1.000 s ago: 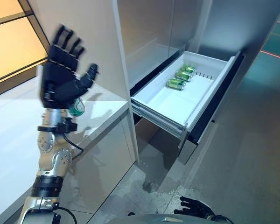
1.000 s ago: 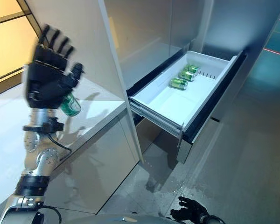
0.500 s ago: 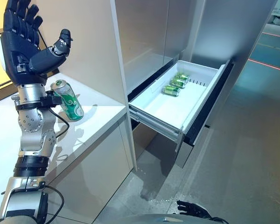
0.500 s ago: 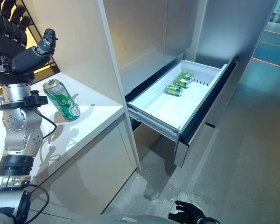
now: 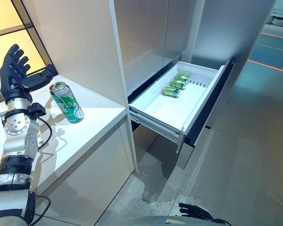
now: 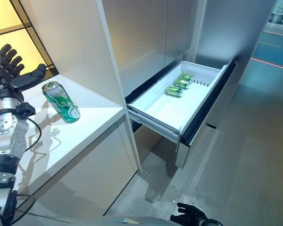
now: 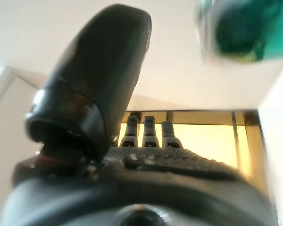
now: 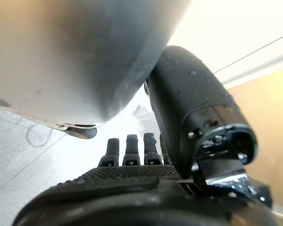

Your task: Put drinks into fridge and close the fridge

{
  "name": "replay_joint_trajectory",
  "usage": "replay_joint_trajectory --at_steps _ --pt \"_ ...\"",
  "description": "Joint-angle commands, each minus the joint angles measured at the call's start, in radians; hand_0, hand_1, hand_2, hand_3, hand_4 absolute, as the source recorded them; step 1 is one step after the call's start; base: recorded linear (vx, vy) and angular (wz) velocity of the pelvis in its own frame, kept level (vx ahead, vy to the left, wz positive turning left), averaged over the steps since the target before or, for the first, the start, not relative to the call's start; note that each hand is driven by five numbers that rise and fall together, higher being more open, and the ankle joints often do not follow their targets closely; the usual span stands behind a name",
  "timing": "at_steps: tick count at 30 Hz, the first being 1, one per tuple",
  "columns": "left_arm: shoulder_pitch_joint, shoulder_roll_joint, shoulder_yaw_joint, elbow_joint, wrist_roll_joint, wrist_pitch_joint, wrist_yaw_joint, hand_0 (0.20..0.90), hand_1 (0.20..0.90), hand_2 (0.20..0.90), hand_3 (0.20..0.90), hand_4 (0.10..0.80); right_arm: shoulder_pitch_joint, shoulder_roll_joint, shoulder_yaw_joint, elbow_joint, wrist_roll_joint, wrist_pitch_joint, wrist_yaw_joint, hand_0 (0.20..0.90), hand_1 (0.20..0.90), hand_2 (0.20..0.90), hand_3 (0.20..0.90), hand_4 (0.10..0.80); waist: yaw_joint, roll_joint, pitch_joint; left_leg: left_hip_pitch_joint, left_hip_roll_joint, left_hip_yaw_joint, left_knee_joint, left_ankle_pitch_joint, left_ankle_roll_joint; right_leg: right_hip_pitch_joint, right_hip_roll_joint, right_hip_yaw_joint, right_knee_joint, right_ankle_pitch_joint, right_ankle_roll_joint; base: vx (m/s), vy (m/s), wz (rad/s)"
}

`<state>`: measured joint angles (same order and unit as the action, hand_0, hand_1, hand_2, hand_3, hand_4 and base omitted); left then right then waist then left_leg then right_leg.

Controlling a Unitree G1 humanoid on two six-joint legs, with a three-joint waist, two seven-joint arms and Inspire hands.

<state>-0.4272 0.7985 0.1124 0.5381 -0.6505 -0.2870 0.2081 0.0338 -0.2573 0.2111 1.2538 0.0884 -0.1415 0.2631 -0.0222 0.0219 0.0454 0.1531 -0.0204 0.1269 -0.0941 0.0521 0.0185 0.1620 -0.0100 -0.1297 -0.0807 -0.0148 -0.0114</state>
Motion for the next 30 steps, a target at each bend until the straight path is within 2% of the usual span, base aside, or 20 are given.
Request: replay_joint_trajectory --at_steps 1,10,16,22,25,30 --pt "-0.219 0.112 0.018 0.015 -0.032 -0.069 -0.040 0.900 0.900 0.900 0.900 0.800 0.023 -0.054 0.054 0.038 -0.045 0.005 0.014 0.900 0.900 0.900 0.900 0.800 -0.016 0.019 -0.003 0.026 -0.060 -0.043 0.059 -0.170 0.059 -0.052 -0.016 0.014 0.138 -0.096 0.065 0.022 0.040 -0.07" --pt "-0.205 0.085 0.014 0.011 -0.140 -0.044 -0.159 0.900 0.900 0.900 0.900 0.800 0.022 -0.063 0.045 0.030 -0.063 0.012 0.026 0.900 0.900 0.900 0.900 0.800 -0.016 0.018 0.008 0.022 -0.065 -0.043 0.059 -0.172 0.064 -0.067 -0.022 0.018 0.150 -0.094 0.073 0.018 0.044 -0.03" --pt "-0.210 0.068 0.020 -0.005 -0.216 -0.049 -0.180 0.900 0.900 0.900 0.900 0.800 0.024 -0.067 0.043 0.028 -0.076 0.021 0.024 0.900 0.900 0.900 0.900 0.800 -0.018 0.018 0.011 0.020 -0.066 -0.039 0.061 -0.173 0.065 -0.072 -0.027 0.020 0.156 -0.092 0.079 0.020 0.041 -0.01" --pt "-0.219 0.059 0.008 -0.012 -0.198 -0.038 -0.200 0.900 0.900 0.900 0.900 0.800 0.023 -0.071 0.041 0.025 -0.081 0.020 0.026 0.900 0.900 0.900 0.900 0.800 -0.020 0.018 0.019 0.015 -0.069 -0.036 0.070 -0.177 0.069 -0.081 -0.031 0.023 0.167 -0.092 0.082 0.002 0.005 0.00" --pt "-0.214 0.057 -0.011 -0.014 -0.126 -0.026 -0.189 0.900 0.900 0.900 0.900 0.800 0.023 -0.071 0.043 0.021 -0.078 0.017 0.027 0.900 0.900 0.900 0.900 0.800 -0.020 0.017 0.023 0.013 -0.070 -0.035 0.076 -0.180 0.071 -0.088 -0.033 0.025 0.177 -0.093 0.086 0.000 0.000 0.00" --pt "-0.205 0.058 -0.017 0.003 -0.130 -0.020 -0.227 0.900 0.900 0.900 0.900 0.800 0.023 -0.073 0.041 0.012 -0.078 0.021 0.033 0.900 0.900 0.900 0.900 0.800 -0.021 0.015 0.028 0.008 -0.072 -0.035 0.085 -0.182 0.073 -0.092 -0.034 0.030 0.182 -0.092 0.088 0.000 0.000 0.00"
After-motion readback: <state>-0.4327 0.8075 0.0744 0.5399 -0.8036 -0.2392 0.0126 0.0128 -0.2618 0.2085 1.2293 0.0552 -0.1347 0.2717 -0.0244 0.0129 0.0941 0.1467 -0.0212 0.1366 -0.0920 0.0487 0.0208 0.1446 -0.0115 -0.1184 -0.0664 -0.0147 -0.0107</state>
